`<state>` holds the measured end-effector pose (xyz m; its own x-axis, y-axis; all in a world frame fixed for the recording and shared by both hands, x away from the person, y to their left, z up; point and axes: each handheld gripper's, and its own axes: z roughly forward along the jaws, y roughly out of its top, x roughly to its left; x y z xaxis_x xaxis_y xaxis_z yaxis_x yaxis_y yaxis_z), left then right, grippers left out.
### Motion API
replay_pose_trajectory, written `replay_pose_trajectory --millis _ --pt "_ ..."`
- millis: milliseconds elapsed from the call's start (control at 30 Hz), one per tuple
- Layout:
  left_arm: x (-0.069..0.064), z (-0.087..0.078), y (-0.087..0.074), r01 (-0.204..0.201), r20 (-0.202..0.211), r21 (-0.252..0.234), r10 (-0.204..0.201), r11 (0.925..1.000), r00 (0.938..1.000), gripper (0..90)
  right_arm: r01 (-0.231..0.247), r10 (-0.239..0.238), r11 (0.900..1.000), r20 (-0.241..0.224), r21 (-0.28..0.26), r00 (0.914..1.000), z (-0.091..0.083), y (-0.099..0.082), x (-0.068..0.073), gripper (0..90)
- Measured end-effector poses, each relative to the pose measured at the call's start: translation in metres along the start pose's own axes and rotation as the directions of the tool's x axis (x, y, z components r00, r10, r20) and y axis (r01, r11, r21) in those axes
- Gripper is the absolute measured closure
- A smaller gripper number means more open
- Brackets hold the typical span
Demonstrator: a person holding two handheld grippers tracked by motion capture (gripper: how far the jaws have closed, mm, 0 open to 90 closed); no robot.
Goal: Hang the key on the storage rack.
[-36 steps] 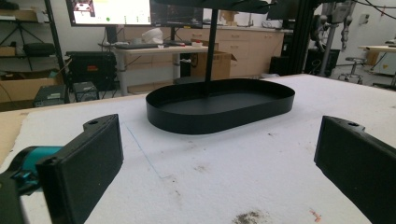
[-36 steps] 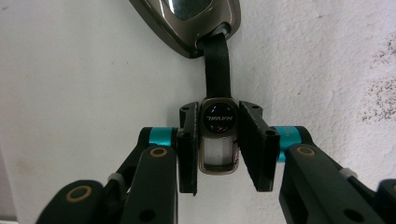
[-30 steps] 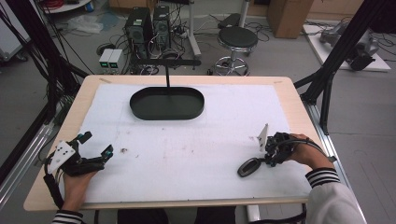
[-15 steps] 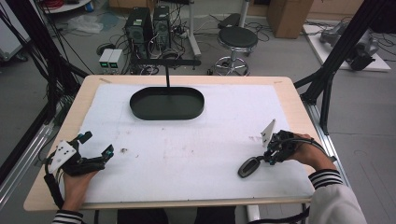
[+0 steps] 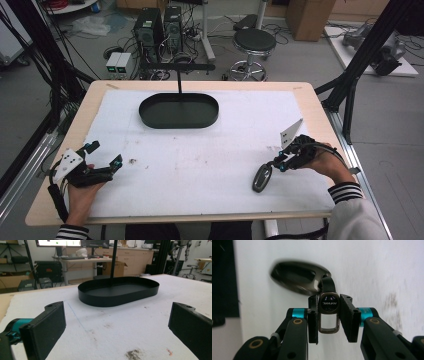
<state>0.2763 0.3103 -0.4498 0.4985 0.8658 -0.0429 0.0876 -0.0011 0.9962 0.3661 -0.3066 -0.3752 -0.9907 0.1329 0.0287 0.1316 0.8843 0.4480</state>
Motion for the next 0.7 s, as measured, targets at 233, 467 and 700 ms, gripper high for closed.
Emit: replay_pose_trajectory --millis 233,467,700 --pt "0.001 0.0 0.005 0.002 0.017 0.029 -0.002 0.9996 0.9999 1.7 -0.013 0.011 0.9882 -0.014 -0.153 0.9998 -0.005 0.011 0.0 70.2" --pt "-0.001 0.003 0.026 -0.013 0.064 0.003 0.013 0.9999 0.9979 1.7 0.002 -0.009 0.9652 -0.026 -0.262 0.9996 -0.003 0.022 0.003 70.2" --pt "-0.009 0.012 0.044 -0.053 0.134 0.01 0.051 0.9986 0.9896 1.7 0.009 -0.008 0.9408 0.004 -0.339 1.0 -0.006 0.035 0.005 70.1"
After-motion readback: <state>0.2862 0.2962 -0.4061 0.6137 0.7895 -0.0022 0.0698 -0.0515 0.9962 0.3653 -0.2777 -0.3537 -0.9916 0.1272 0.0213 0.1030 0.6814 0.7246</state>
